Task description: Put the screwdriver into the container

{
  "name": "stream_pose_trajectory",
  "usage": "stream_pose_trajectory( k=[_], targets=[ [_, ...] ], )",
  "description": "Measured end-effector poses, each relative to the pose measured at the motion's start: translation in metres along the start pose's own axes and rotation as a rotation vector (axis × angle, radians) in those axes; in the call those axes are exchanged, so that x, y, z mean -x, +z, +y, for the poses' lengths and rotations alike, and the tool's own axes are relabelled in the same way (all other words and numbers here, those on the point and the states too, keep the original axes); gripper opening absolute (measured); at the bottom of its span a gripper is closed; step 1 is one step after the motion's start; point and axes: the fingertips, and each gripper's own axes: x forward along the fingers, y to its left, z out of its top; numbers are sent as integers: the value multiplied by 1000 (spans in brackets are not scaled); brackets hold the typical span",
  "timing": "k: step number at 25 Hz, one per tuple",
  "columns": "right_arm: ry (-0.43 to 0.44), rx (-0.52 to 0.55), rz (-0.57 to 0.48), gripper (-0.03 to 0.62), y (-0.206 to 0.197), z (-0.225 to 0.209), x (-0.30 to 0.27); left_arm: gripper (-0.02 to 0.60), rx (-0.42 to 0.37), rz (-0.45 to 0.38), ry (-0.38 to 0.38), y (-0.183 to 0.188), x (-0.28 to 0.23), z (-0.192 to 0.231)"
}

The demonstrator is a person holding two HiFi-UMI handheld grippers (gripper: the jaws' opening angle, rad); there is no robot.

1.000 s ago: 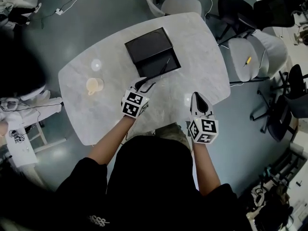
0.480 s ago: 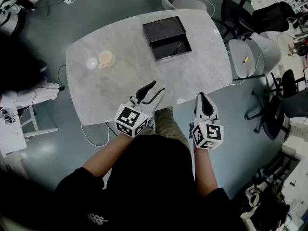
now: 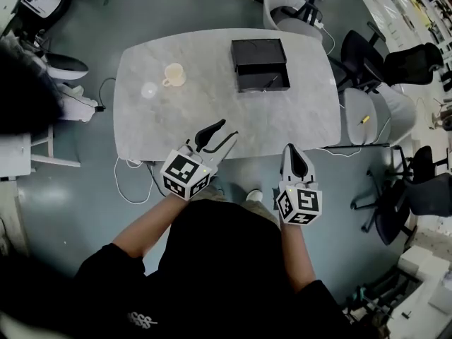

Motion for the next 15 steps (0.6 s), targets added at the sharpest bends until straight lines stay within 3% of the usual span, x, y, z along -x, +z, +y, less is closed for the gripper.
stream_pose_trajectory(
  k=[6,10,15],
  targets=[
    [111,67,-8,11,13,-37,14,164,18,-54,123,10,-12,-37],
    [143,72,3,11,-1,-69,33,164,51,-78,135,4,-37,-79],
    [151,74,1,11,-2,-89,51,164,37,-72,126,4,-46,-119]
  ],
)
